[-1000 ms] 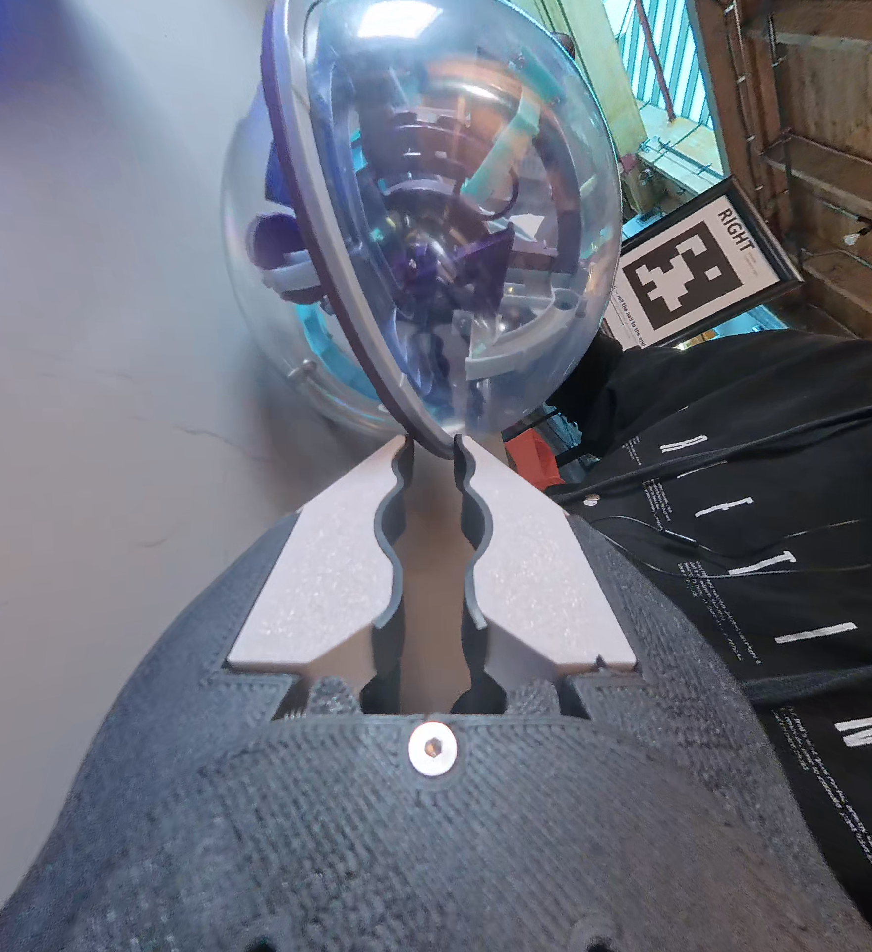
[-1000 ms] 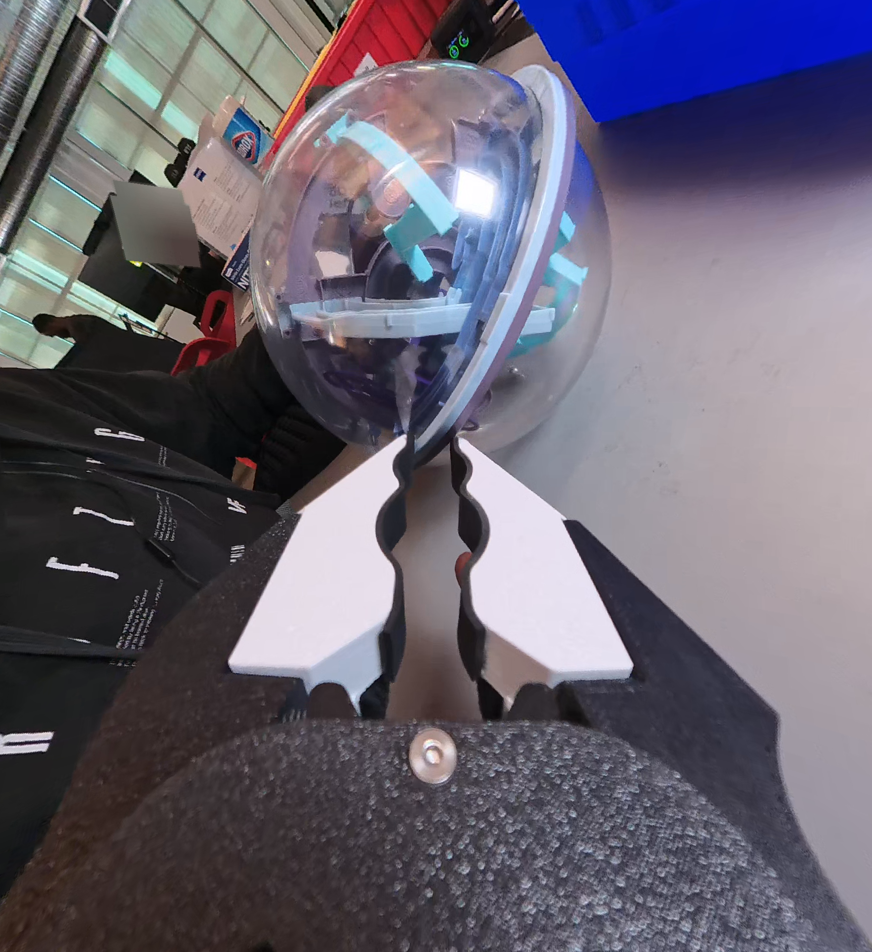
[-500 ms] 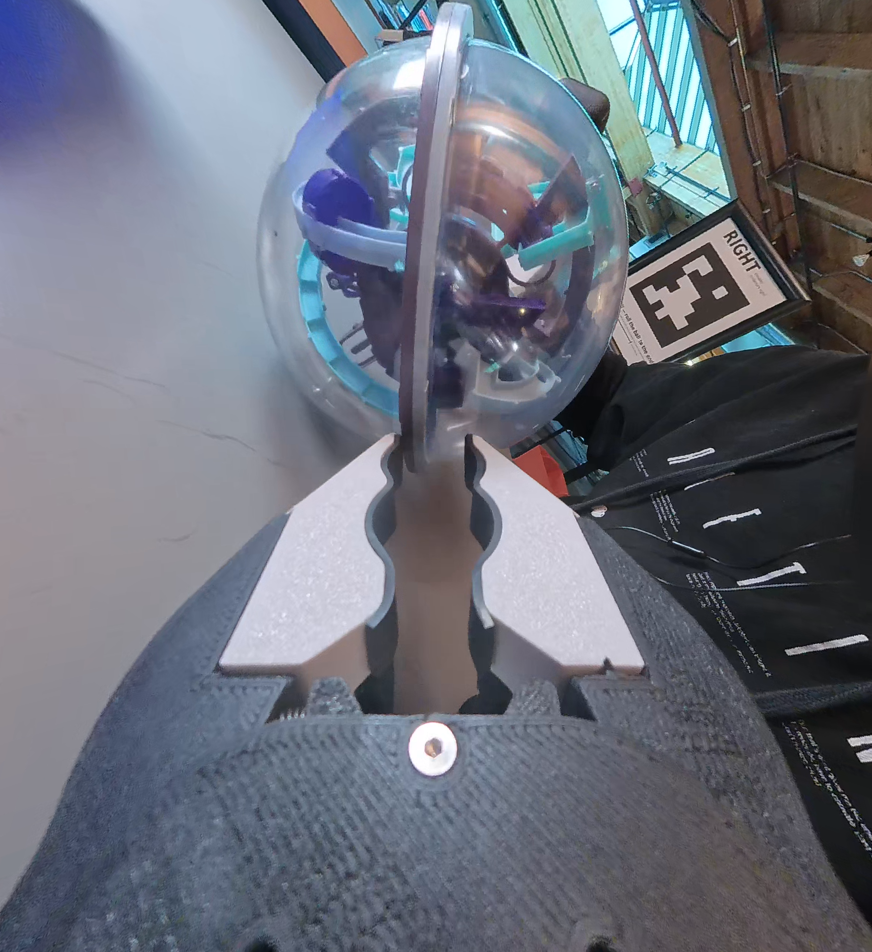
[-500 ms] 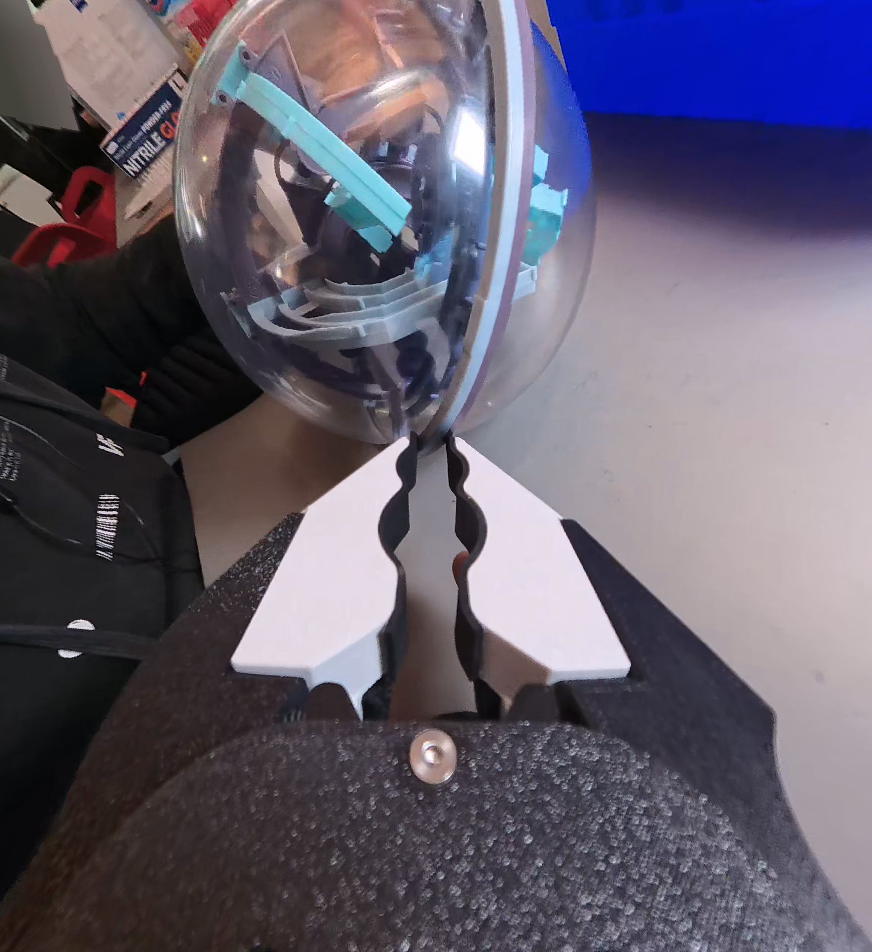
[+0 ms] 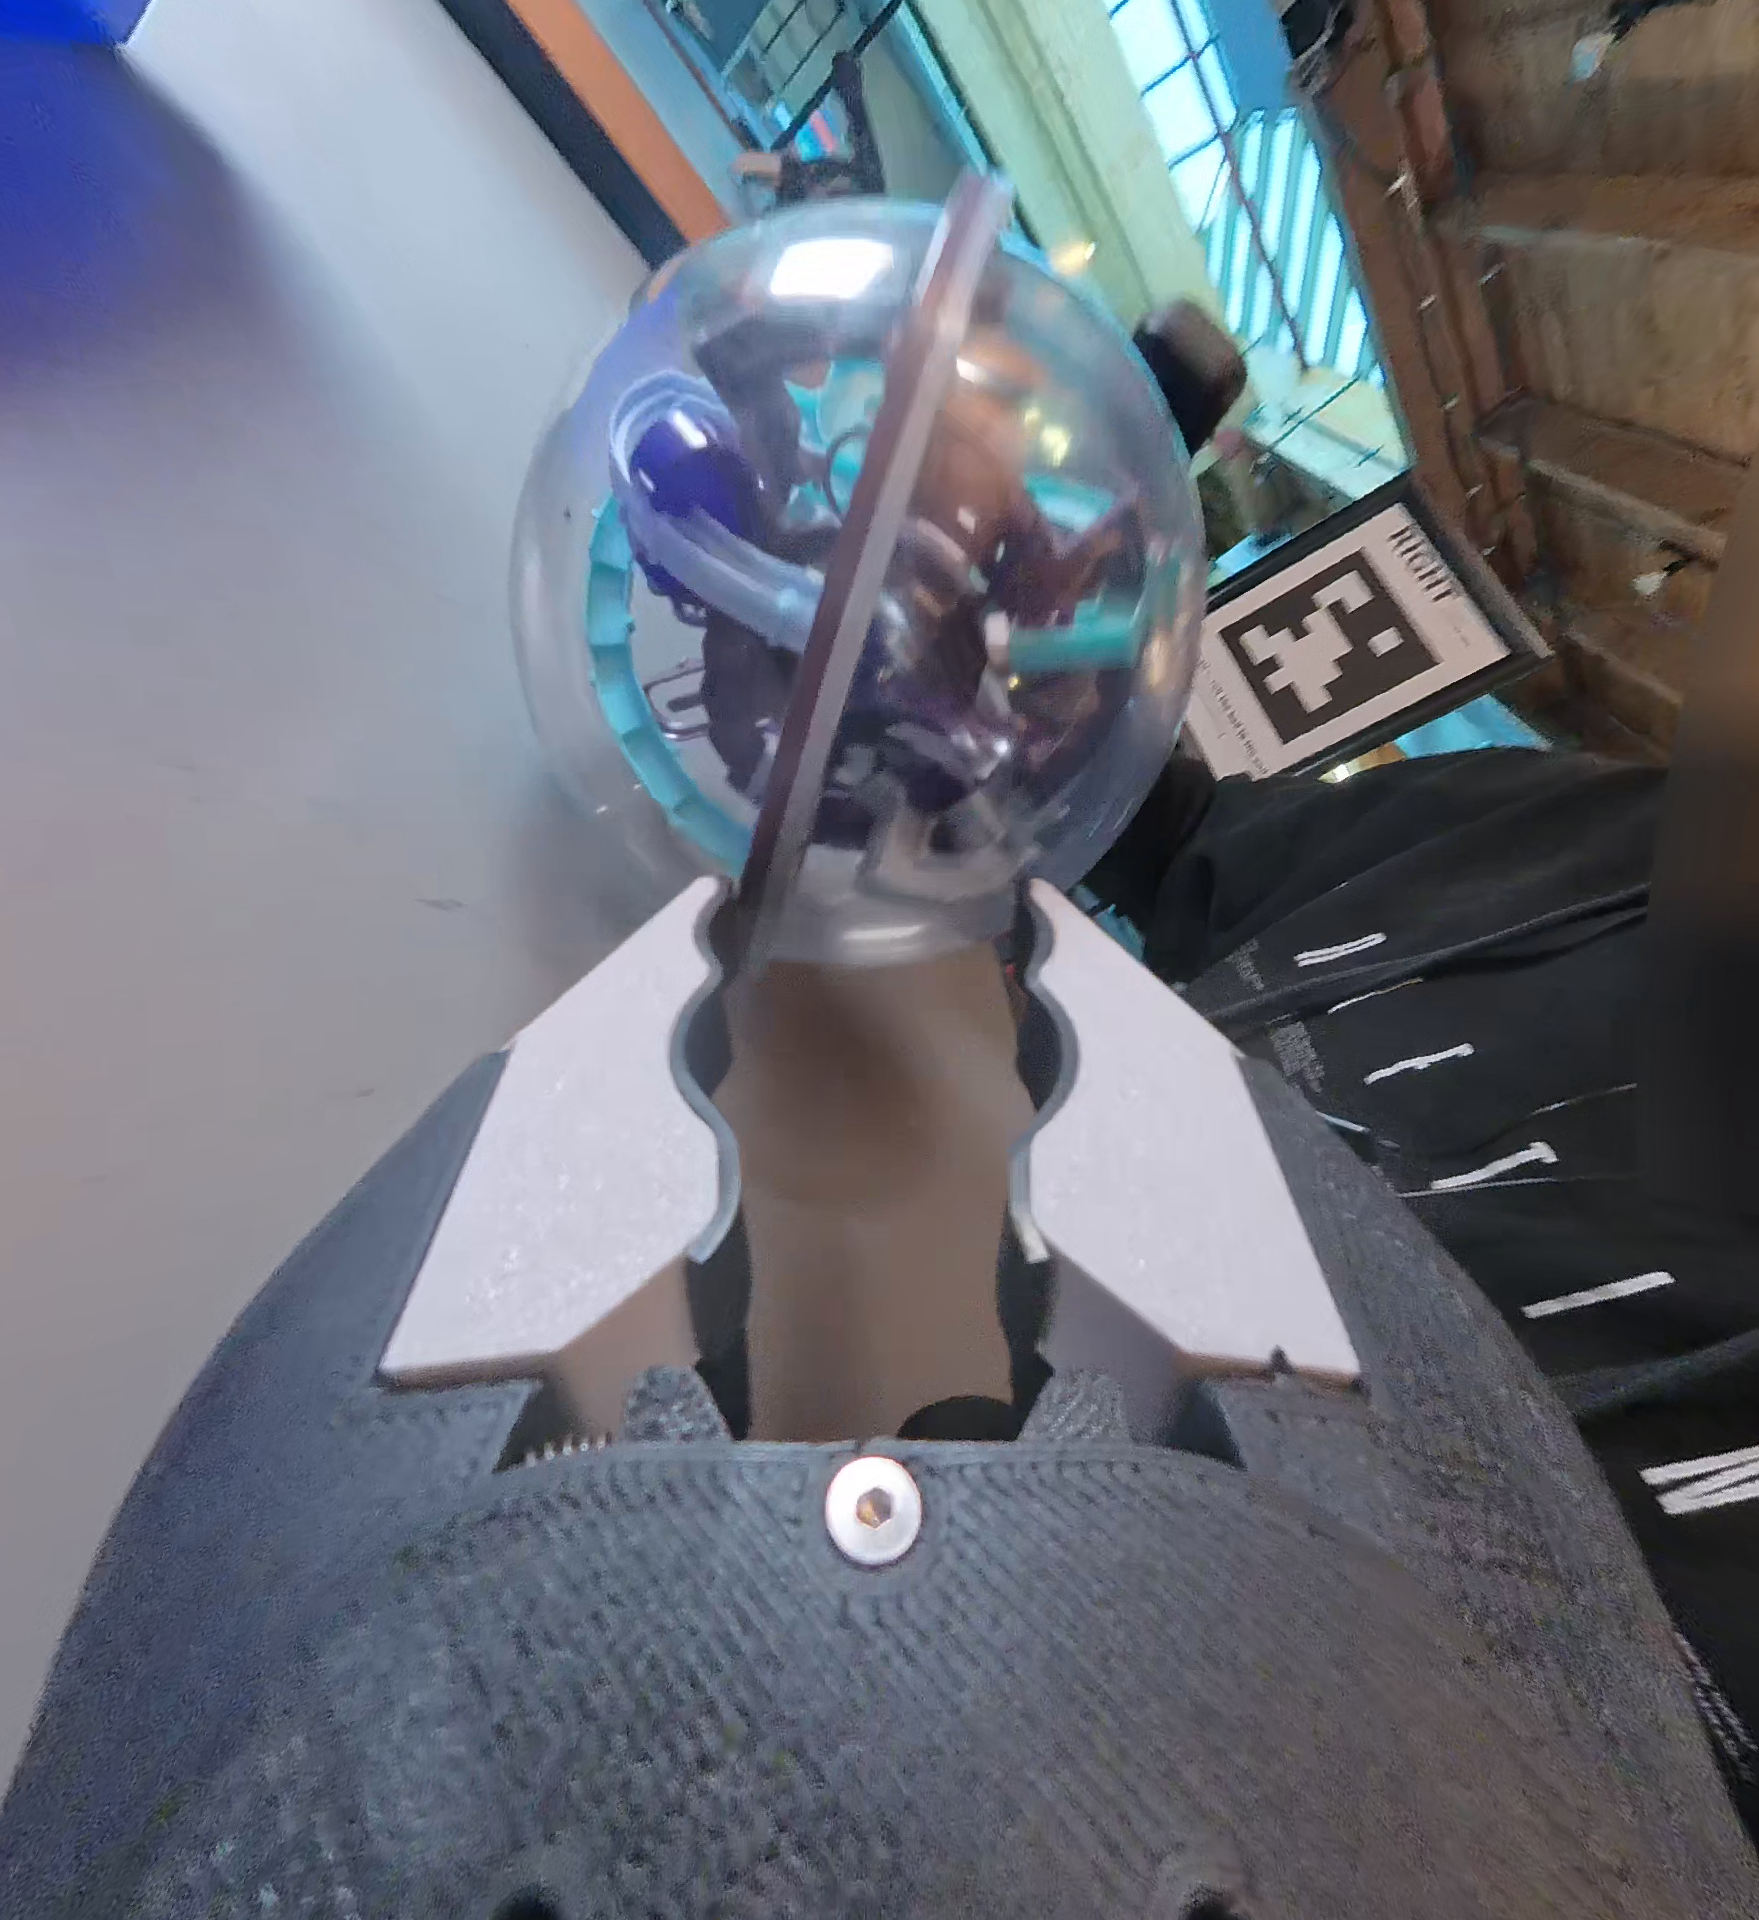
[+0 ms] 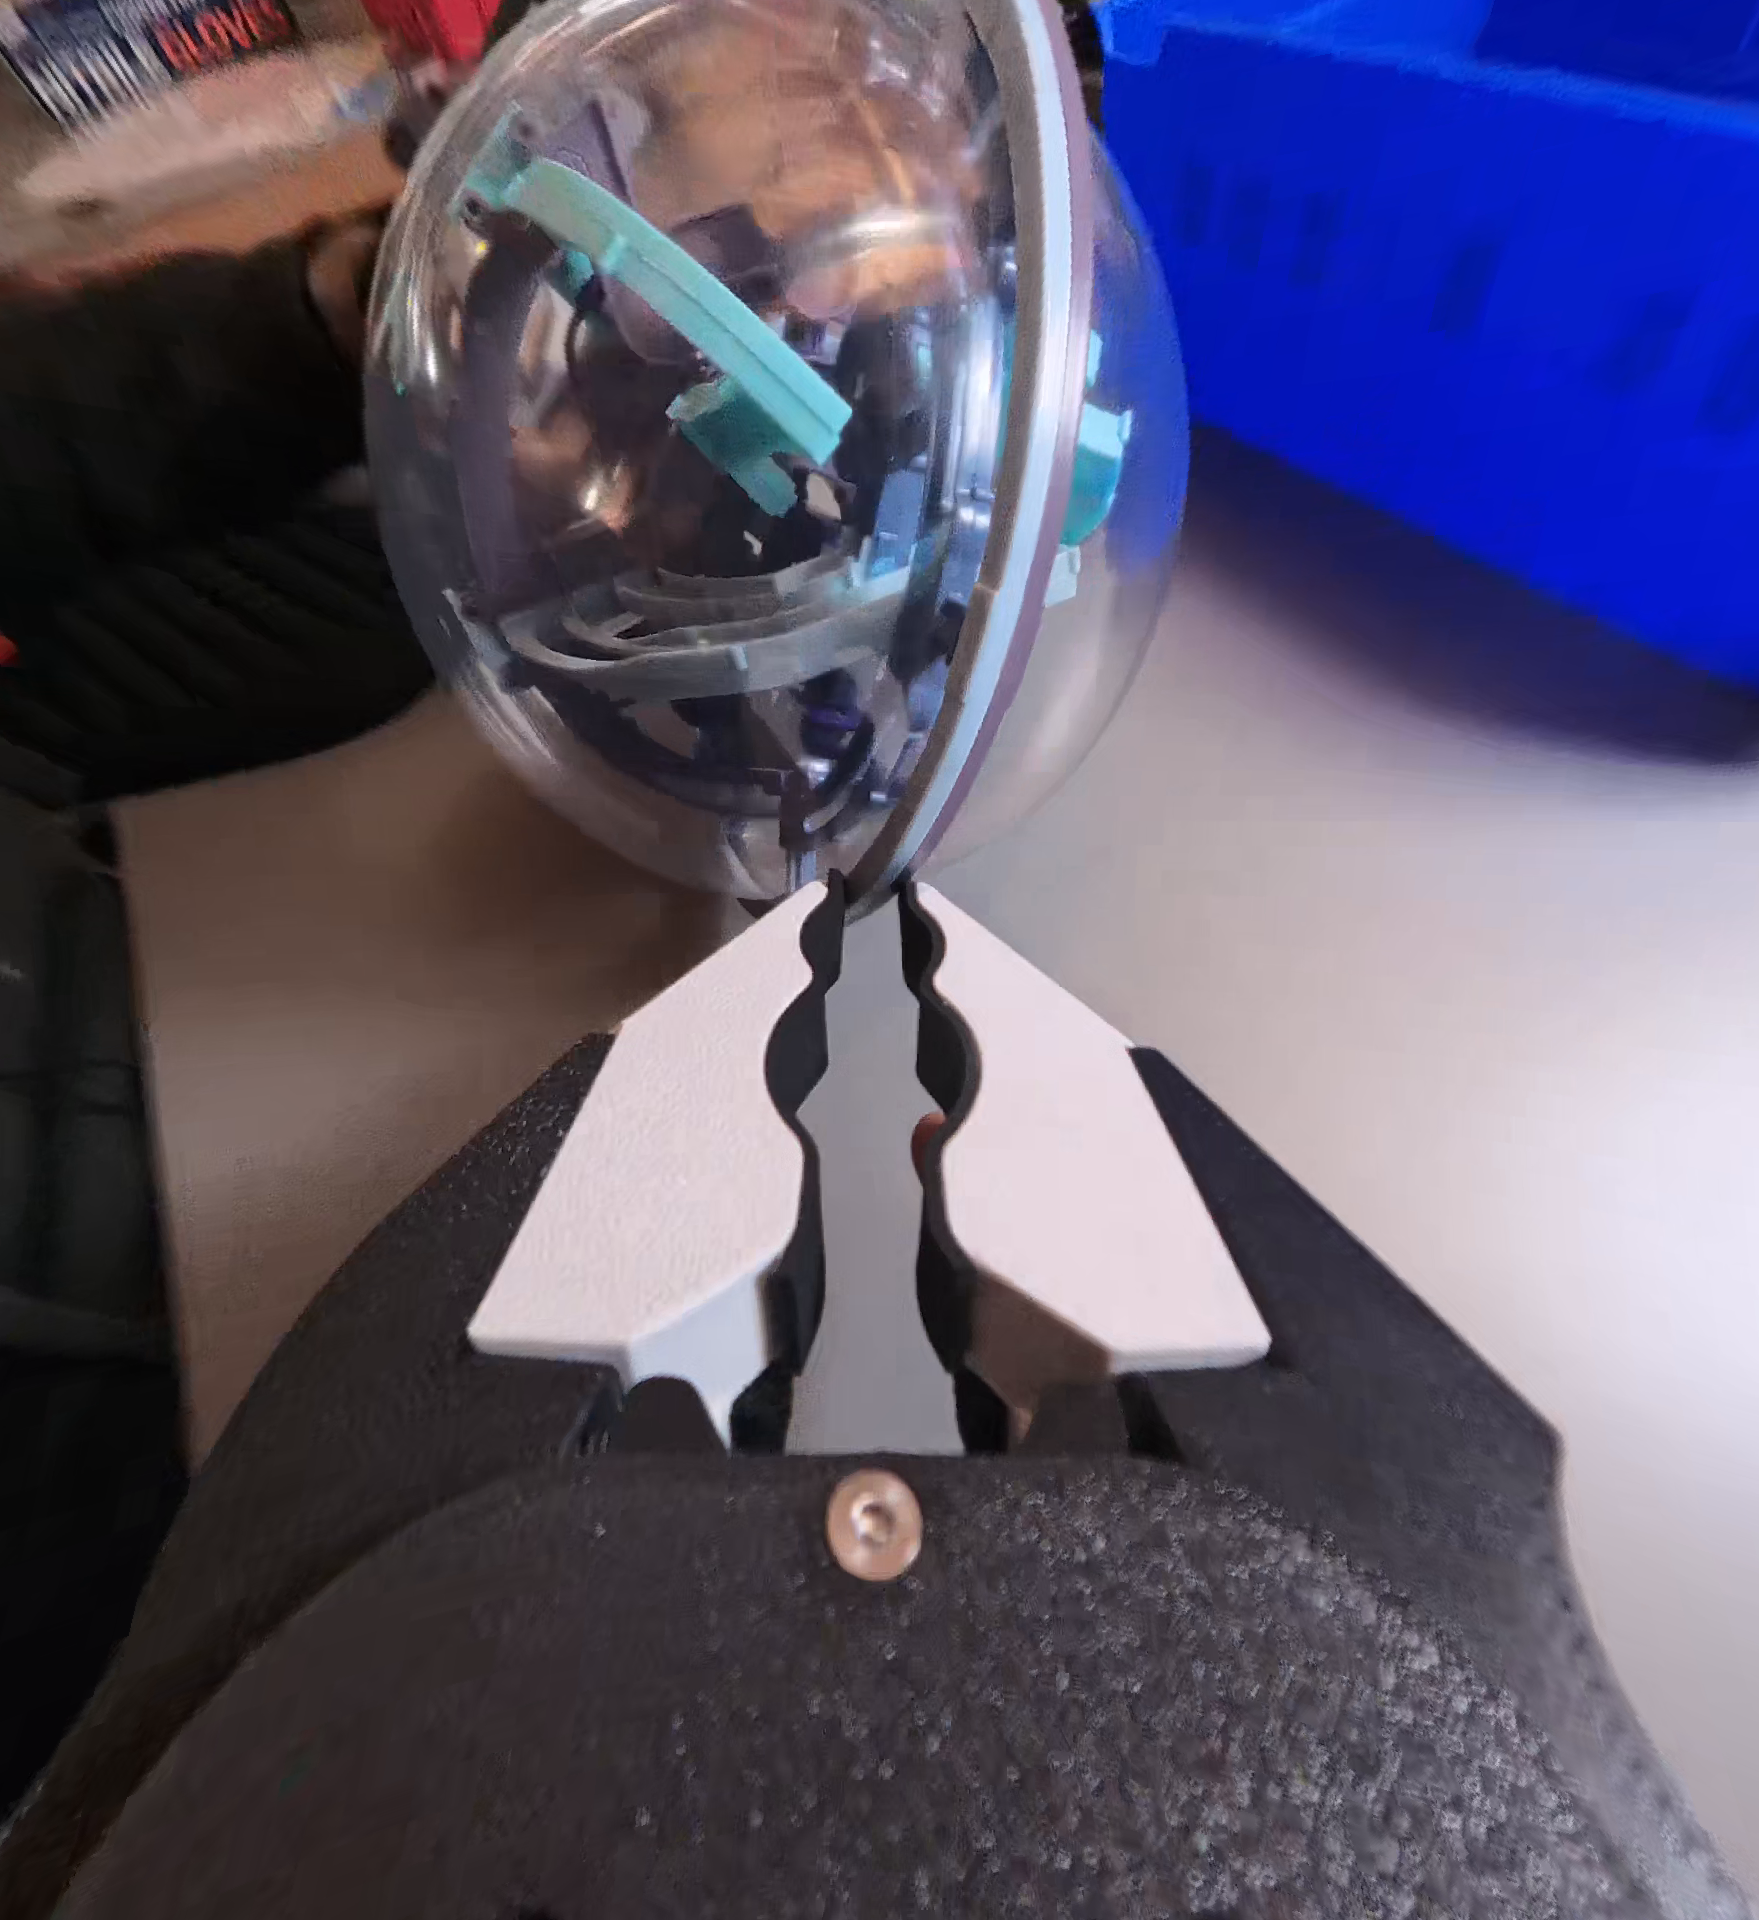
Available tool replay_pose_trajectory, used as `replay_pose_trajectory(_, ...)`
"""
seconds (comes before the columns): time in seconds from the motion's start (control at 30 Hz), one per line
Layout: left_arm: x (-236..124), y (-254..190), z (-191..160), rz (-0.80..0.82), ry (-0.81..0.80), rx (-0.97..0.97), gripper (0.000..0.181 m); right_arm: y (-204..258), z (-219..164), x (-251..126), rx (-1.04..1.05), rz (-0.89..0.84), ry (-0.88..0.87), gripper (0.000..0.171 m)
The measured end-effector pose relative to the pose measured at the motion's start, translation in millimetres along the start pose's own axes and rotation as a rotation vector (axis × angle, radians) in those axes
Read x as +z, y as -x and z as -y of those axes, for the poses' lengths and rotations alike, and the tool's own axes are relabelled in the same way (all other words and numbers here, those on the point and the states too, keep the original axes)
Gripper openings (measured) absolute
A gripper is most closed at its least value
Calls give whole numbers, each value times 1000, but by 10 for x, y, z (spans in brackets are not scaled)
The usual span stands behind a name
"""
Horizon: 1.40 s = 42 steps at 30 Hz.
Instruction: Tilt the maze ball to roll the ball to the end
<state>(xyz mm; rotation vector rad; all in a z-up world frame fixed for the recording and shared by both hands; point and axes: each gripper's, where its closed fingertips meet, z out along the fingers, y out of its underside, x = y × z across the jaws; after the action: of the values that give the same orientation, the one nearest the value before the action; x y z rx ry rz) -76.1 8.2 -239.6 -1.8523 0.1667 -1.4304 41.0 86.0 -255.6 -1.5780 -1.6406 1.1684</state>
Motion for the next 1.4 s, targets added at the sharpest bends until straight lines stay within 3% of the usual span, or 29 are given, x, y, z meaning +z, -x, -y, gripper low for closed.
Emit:
replay_pose_trajectory(0.17, -132, -221, 260, -121, -147, -47, 83, -5, 236, -50, -541, -236, -79, 7)
replay_pose_trajectory(0.33, -169, -323, 344, -158, -192, -43, 71, 4, 457, -119, -1236, -601, -112, 6)
replay_pose_trajectory(0.53, -165, -216, 249, -87, -140, 7, 63, 70, 382, -110, -1371, -656, -130, 0)
replay_pose_trajectory(0.67, -191, -122, 188, -61, -114, -15, 59, 41, 288, -130, -1222, -589, -115, 4)
replay_pose_trajectory(0.8, -148, -201, 111, -89, -86, -11, 57, 246, 85, -202, -626, -190, -76, 44)
replay_pose_trajectory(0.9, -118, -265, 106, -97, -98, 1, 50, 752, 110, -320, -162, 167, -38, 78)
replay_pose_trajectory(1.07, -72, -356, 157, -134, -119, 1, 37, 896, 87, -182, -37, 200, -37, 22)
replay_pose_trajectory(1.17, -127, -282, 212, -96, -159, -18, 26, 746, 161, -157, 164, 249, -85, 5)
replay_pose_trajectory(1.27, -172, -242, 212, -76, -164, -23, 24, 549, 211, -109, 383, 287, -123, 5)
replay_pose_trajectory(1.4, -216, -204, 218, -50, -177, -29, 20, 311, 231, -106, 584, 268, -176, 28)
